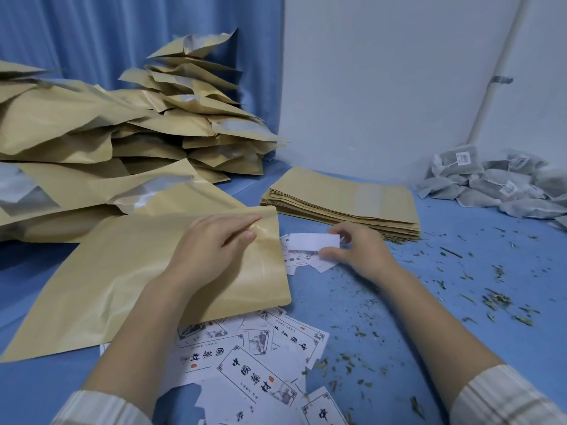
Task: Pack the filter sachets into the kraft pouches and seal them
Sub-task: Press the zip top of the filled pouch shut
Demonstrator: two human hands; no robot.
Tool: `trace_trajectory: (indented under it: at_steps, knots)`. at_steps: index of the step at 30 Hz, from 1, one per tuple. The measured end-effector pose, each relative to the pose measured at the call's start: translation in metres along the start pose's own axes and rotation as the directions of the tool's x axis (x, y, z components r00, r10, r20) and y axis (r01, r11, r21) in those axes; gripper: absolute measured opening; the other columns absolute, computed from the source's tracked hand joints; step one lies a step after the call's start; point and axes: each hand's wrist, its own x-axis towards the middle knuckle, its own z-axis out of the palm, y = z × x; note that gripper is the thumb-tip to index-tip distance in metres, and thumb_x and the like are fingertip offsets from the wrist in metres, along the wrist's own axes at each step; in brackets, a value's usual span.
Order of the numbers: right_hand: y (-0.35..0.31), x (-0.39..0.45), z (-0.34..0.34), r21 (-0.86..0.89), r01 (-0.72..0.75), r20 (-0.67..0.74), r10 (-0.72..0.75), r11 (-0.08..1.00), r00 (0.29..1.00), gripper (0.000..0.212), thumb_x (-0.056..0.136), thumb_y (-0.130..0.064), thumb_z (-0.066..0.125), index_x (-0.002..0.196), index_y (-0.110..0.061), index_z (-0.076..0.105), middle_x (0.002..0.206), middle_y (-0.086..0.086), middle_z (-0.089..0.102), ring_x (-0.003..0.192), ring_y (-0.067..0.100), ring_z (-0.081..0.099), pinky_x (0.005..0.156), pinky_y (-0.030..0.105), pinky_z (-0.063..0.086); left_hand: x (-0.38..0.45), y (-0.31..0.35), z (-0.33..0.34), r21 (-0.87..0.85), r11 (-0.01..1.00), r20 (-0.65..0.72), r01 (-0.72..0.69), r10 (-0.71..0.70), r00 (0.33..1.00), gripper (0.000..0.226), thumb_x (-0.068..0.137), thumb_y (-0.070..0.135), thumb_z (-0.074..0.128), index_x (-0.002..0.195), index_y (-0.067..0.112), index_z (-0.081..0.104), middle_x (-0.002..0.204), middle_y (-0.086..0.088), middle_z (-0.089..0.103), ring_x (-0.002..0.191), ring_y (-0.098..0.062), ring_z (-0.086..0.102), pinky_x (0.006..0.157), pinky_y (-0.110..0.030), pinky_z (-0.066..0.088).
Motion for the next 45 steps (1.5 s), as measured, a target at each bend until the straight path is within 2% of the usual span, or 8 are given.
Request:
trace_trajectory:
  at_steps: [6,16,20,29,33,36,40,45]
  knots:
    - [-0.016,-0.005,-0.023,0.379,0.047,0.165,-0.117,0.924,0.979,0.032,0.066,-0.022,0.082,0.094,-0.032,0.069,0.085,-0.013,0.066,0.076,-0.003,0.059,0.071,0.005,0.044,0.000,0.002,-0.004,-0.012,1.000,-0.007,-0.014,0.014,1.000,0.032,0.094,0.022,0.057,0.124,0.030,0.061,0.122,0.012,0.064,0.114,-0.014,0.056,0.100,-0.039,0.039]
    - [-0.100,0.004,-0.008,0.090,0.134,0.369,-0.158,0.987,0.916,0.014,0.093,-0.006,0.047,0.100,-0.004,0.059,0.099,0.011,0.058,0.094,0.020,0.052,0.077,0.022,0.043,0.012,0.043,-0.027,-0.257,0.966,0.052,-0.004,0.018,0.998,0.027,0.093,0.029,0.057,0.117,0.038,0.064,0.101,0.027,0.065,0.093,0.018,0.053,0.076,0.000,0.034]
    - [-0.128,0.014,-0.042,0.034,-0.031,0.341,0.018,0.999,0.940,0.031,0.102,-0.022,0.028,0.072,-0.029,0.031,0.075,-0.006,0.033,0.097,0.017,0.035,0.083,0.025,0.027,0.027,0.065,-0.053,-0.394,0.918,0.009,-0.047,0.054,0.998,0.027,0.093,0.030,0.056,0.118,0.038,0.064,0.107,0.032,0.063,0.103,0.018,0.053,0.083,-0.001,0.037]
    - [-0.207,0.009,-0.154,0.125,-0.111,0.344,0.062,0.986,0.937,0.039,0.101,-0.011,0.029,0.063,-0.015,0.035,0.068,-0.002,0.032,0.058,0.008,0.031,0.041,0.008,0.032,0.074,0.126,-0.107,-0.341,0.934,-0.112,-0.109,0.075,0.991,0.041,0.094,0.049,0.045,0.135,0.046,0.044,0.131,0.027,0.045,0.122,0.013,0.035,0.104,-0.019,0.029]
    - [-0.213,0.007,-0.193,-0.235,-0.129,0.154,0.168,0.964,0.974,0.023,0.101,-0.010,0.030,0.102,-0.008,0.052,0.083,0.005,0.037,0.103,0.024,0.048,0.073,0.024,0.028,0.074,0.144,-0.122,-0.520,0.840,-0.048,-0.154,0.151,0.987,0.058,0.071,0.078,0.051,0.125,0.058,0.045,0.123,0.027,0.056,0.121,0.004,0.046,0.097,-0.017,0.038]
    - [-0.217,0.010,-0.208,-0.309,-0.097,0.092,0.132,0.946,0.987,0.037,0.101,-0.010,0.032,0.063,-0.012,0.031,0.066,0.002,0.028,0.081,0.024,0.043,0.060,0.027,0.028,0.074,0.152,-0.121,-0.535,0.824,0.052,-0.186,0.252,0.966,0.076,0.058,0.068,0.070,0.128,0.058,0.042,0.136,0.027,0.047,0.124,0.016,0.038,0.096,-0.007,0.036]
    - [-0.212,0.028,-0.218,-0.213,-0.098,0.054,0.112,0.972,0.992,0.040,0.097,-0.011,0.037,0.059,-0.017,0.025,0.062,0.002,0.027,0.054,0.013,0.025,0.053,0.023,0.023,0.088,0.169,-0.100,-0.410,0.848,-0.316,-0.336,0.214,0.924,0.036,0.088,0.028,0.064,0.122,0.041,0.058,0.119,0.028,0.058,0.102,0.028,0.043,0.083,0.003,0.031]
    - [-0.203,0.035,-0.245,-0.301,0.131,0.043,-0.123,0.945,0.991,0.028,0.077,-0.037,0.057,0.053,-0.024,0.052,0.059,-0.016,0.051,0.063,0.012,0.045,0.059,0.023,0.033,0.106,0.173,-0.101,-0.598,0.762,-0.386,-0.248,-0.003,0.923,0.023,0.094,0.029,0.057,0.094,0.051,0.061,0.089,0.035,0.064,0.090,0.014,0.056,0.081,-0.011,0.042]
